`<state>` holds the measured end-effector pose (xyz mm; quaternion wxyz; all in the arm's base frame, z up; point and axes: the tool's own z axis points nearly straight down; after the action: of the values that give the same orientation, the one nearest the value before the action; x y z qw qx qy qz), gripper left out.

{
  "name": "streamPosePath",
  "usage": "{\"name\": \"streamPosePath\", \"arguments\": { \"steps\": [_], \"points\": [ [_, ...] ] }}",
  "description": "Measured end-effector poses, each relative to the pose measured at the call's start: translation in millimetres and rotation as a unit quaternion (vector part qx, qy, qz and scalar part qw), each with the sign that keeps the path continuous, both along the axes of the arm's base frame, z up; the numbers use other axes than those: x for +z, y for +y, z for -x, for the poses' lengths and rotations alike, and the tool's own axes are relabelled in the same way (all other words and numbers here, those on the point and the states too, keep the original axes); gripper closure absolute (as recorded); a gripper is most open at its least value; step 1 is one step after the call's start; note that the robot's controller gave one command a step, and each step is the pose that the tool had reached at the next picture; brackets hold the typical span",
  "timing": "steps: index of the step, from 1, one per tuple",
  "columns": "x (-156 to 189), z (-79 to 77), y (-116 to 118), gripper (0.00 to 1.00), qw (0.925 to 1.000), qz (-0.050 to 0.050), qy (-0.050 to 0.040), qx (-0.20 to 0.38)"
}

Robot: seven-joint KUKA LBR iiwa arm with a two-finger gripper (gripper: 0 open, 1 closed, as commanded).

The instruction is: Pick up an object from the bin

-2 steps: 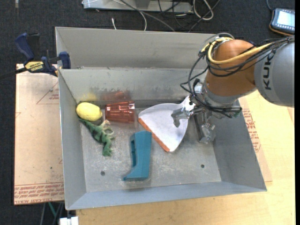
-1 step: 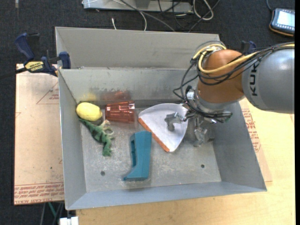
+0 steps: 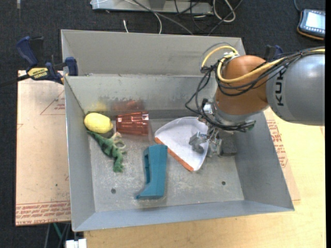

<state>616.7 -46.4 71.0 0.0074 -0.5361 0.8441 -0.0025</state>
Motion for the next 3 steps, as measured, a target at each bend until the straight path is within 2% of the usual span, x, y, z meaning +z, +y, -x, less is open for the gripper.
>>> {"name": "streamPosePath", "arguments": {
  "steps": [2, 3],
  "points": [
    [11, 2.0, 1, 1.0, 1.0, -0.001, 0.0028, -0.001],
    [36, 0.8, 1, 1.0, 1.0, -0.001, 0.0008, -0.002]
  ]
}}
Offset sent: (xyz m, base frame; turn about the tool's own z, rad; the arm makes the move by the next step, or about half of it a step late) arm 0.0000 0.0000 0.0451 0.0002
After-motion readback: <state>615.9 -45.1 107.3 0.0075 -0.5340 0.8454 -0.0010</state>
